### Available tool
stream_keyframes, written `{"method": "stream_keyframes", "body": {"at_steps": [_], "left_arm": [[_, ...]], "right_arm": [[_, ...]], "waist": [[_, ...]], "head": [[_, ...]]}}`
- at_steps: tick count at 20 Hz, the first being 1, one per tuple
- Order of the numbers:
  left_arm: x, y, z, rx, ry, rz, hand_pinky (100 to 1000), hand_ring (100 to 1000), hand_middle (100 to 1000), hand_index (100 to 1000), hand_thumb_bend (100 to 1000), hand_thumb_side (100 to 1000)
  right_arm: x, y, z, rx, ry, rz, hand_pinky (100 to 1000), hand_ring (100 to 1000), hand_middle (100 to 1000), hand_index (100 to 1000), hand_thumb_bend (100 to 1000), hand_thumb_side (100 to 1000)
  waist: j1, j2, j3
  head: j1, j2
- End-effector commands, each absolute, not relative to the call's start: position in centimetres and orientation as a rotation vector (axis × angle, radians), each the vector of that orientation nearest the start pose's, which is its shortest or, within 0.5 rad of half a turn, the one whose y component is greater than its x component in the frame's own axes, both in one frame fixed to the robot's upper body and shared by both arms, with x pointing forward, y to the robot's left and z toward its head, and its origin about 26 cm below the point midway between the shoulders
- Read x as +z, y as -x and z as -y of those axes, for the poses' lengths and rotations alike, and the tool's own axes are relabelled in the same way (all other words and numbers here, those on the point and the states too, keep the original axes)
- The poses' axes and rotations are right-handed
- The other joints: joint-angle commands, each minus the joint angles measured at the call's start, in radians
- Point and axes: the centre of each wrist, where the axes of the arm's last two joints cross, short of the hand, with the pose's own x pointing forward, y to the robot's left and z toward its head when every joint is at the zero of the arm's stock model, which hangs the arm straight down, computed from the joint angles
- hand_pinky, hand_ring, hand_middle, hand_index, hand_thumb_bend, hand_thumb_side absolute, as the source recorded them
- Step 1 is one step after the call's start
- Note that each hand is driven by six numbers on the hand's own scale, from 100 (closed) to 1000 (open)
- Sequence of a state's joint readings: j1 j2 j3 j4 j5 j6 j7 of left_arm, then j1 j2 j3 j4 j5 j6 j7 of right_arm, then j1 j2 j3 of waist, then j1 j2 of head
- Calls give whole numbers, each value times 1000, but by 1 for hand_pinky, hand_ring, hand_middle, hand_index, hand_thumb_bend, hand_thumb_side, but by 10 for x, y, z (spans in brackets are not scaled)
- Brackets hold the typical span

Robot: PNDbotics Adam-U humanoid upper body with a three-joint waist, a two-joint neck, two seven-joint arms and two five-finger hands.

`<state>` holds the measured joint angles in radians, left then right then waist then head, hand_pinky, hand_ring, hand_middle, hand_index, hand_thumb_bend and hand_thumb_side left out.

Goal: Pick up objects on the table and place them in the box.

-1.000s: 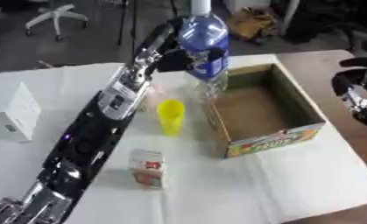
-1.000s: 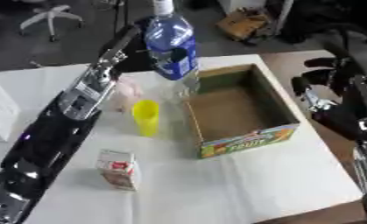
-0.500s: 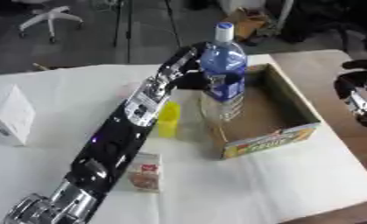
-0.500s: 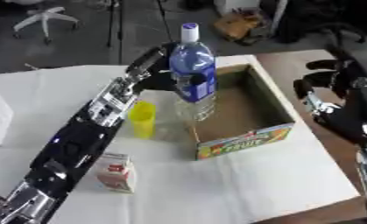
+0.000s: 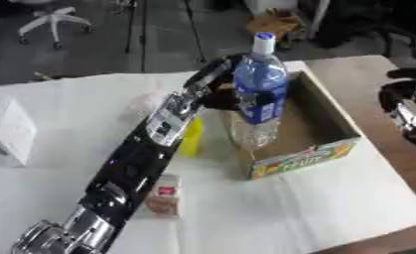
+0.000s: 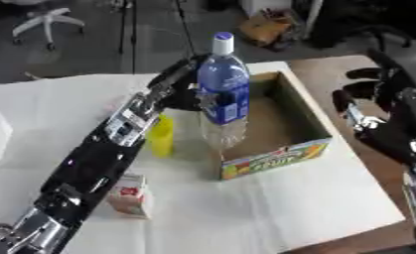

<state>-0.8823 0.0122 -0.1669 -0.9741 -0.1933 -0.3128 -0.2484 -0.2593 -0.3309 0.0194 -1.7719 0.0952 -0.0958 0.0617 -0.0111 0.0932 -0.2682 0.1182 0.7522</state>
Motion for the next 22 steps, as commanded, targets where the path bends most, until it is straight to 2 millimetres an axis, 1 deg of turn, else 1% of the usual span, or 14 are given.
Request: {"method": "stream_keyframes", "body": {"at_steps": [1,8,9,10,11,13,17,18,19,20,21,22], "left_arm": [[153,-455,-96,-854,214,2144,548,770,552,760,478,497],[149,-452,-88,-791,152,2188,548,769,552,758,477,497],[148,-452,-87,-791,147,2189,557,777,559,764,454,516],[144,-451,-84,-815,143,2173,562,780,557,760,422,532],[141,-451,-83,-841,142,2156,563,782,556,758,412,535],[133,-451,-82,-879,152,2124,565,785,557,759,404,553],[129,-452,-84,-900,167,2107,565,785,557,759,404,553],[126,-451,-84,-909,167,2095,594,839,621,775,520,677],[121,-451,-85,-925,166,2078,602,853,642,779,554,693],[118,-451,-87,-941,161,2064,617,879,681,787,604,712],[116,-452,-88,-953,155,2054,623,888,693,789,625,716],[115,-452,-90,-964,144,2047,643,920,737,806,679,733]], "right_arm": [[146,-325,277,513,233,2108,759,710,736,1000,432,395],[146,-325,277,514,230,2112,759,710,736,1000,432,395],[146,-325,277,514,230,2112,759,710,736,1000,432,397],[146,-325,276,515,228,2112,759,710,735,1000,432,395],[146,-325,276,517,225,2112,759,710,736,1000,432,396],[146,-326,274,521,218,2112,759,709,735,1000,433,397],[146,-326,274,522,214,2112,759,709,735,1000,433,397],[146,-326,274,521,216,2109,758,707,734,1000,431,401],[145,-326,275,520,217,2107,758,707,734,1000,431,401],[145,-326,275,519,218,2105,758,707,734,1000,431,402],[144,-326,275,518,219,2104,758,707,734,1000,431,402],[144,-326,275,517,219,2104,758,707,734,1000,430,402]], "waist": [[-3,-9,-7],[-2,-9,-14],[-2,-9,-14],[-2,-9,-19],[-2,-9,-22],[-2,-7,-30],[-2,-6,-33],[-1,-4,-35],[-1,-2,-37],[-1,-1,-38],[-1,-1,-38],[-1,-1,-38]], "head": [[1,-11],[3,-12],[3,-12],[4,-13],[3,-14],[1,-15],[0,-15],[-1,-16],[-1,-17],[-2,-17],[-2,-17],[-3,-18]]}}
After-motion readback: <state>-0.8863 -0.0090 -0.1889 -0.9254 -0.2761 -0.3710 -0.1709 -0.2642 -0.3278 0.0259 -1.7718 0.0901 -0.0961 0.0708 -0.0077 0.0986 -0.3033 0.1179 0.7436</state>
